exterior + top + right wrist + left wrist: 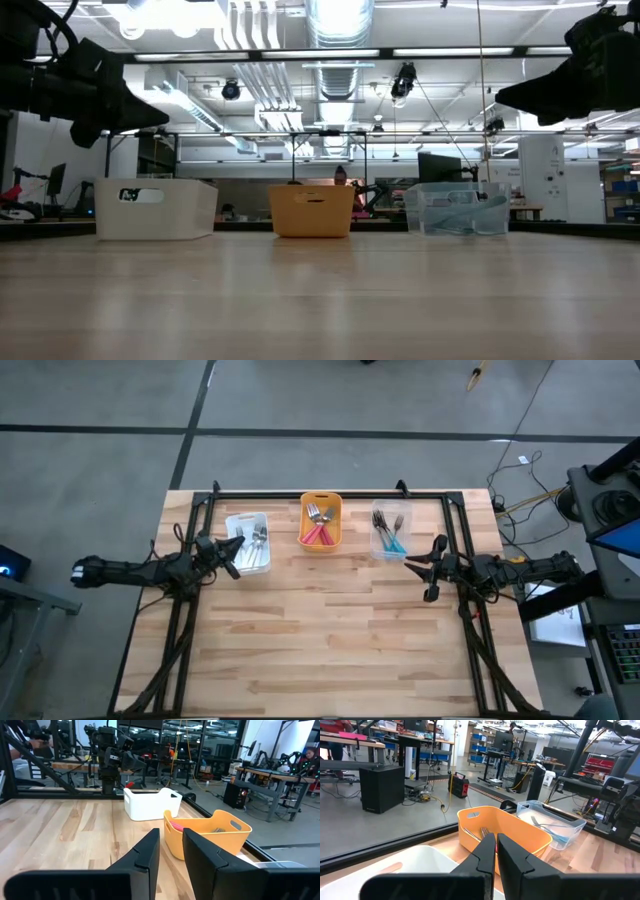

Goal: Sort silverware by color (type)
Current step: Return to Home Position

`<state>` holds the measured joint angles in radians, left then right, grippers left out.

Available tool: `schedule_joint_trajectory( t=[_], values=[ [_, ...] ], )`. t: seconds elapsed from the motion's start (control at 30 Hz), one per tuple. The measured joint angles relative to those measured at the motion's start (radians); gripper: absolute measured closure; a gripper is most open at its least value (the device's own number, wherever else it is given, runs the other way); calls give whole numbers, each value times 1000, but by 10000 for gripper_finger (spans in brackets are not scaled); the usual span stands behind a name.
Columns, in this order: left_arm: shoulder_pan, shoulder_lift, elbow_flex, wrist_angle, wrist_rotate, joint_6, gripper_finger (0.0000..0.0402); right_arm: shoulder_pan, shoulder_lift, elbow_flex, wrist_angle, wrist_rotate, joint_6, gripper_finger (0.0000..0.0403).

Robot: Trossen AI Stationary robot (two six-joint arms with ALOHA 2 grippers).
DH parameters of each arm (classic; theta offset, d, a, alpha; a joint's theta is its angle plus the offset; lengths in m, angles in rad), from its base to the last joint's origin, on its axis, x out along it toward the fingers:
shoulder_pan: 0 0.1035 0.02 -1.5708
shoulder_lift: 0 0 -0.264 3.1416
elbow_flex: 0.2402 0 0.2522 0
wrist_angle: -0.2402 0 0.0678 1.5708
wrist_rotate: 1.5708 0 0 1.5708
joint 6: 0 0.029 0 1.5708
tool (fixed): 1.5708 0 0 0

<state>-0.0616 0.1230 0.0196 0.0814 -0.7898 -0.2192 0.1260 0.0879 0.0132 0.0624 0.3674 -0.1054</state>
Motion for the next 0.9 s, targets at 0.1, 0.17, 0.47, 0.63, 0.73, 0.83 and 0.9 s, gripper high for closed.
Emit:
schedule_joint_trajectory(
  t=[0.1,0.17,0.47,0.63,0.73,0.83,0.9],
  values=[
    [0,0,0,0,0,0,402,0,0,0,0,0,0,323],
    [0,0,0,0,0,0,402,0,0,0,0,0,0,320],
    [0,0,0,0,0,0,402,0,0,0,0,0,0,312],
    [0,0,0,0,0,0,402,0,0,0,0,0,0,318],
    [0,0,0,0,0,0,402,0,0,0,0,0,0,323],
    [0,0,0,0,0,0,402,0,0,0,0,0,0,328],
    [0,0,0,0,0,0,402,0,0,0,0,0,0,330]
  ],
)
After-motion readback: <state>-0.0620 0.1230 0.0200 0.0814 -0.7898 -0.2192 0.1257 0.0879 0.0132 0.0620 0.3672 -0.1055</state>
